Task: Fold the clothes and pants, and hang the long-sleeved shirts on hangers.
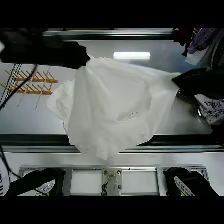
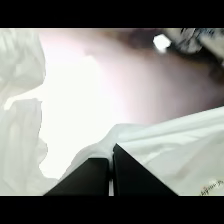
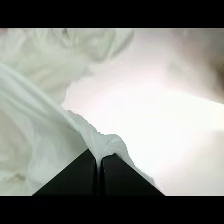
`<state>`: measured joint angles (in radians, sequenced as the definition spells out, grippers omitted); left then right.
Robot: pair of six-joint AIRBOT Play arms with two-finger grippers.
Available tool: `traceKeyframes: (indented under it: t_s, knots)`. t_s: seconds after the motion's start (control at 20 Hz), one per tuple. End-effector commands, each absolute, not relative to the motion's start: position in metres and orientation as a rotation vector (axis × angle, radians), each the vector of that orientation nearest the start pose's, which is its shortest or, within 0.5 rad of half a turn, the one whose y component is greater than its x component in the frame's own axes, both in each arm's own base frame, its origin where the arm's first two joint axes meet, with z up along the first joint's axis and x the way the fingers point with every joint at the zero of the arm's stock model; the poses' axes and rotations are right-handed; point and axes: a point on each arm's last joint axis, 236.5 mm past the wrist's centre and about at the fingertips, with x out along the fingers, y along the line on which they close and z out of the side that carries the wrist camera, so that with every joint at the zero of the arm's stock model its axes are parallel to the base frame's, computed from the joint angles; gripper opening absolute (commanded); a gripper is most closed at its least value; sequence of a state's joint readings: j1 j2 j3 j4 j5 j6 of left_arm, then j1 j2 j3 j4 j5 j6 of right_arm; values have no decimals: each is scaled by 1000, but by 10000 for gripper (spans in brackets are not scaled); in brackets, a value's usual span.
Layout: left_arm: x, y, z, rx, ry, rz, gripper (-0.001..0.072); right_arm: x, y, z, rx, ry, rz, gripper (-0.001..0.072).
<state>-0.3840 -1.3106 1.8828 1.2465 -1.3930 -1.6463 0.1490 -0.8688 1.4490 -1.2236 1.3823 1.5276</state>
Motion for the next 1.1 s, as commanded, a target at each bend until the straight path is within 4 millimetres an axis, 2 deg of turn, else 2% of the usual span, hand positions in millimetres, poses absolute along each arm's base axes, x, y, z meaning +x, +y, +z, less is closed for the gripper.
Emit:
traceKeyframes:
  t_s: [0.0,0.1,0.2,0.25,0.3,0.35,0.4,0.45,0.55,0.7,0.8,0.9,1.05]
  knots:
    - [395,-246,132,-31,1244,-558,16,288,112,132,121,1120,368,18]
    - [414,-264,77,-43,1322,-552,38,305,93,82,119,1145,267,18]
    - [418,-273,38,-80,1408,-539,604,326,76,55,148,1154,192,19]
    - [420,-273,28,-100,1434,-535,637,336,66,47,168,1156,161,23]
    - [421,-271,24,-102,1441,-529,637,343,57,39,186,1164,133,57]
    - [421,-271,27,-102,1434,-530,637,346,46,29,192,1183,112,260]
    - [423,-271,32,-103,1416,-531,637,348,37,22,178,1200,109,513]
    - [424,-271,39,-102,1394,-530,637,349,29,17,152,1207,116,625]
    - [421,-279,52,-93,1357,-551,637,350,22,22,102,1189,140,618]
    - [408,-298,58,-100,1293,-578,637,349,41,41,41,1143,204,607]
    - [390,-308,46,-101,1292,-586,637,342,69,41,-55,1151,286,606]
    - [373,-310,27,-90,1317,-584,637,337,95,34,-235,1160,343,605]
    - [364,-286,7,-74,1361,-496,637,341,123,15,-448,1180,338,605]
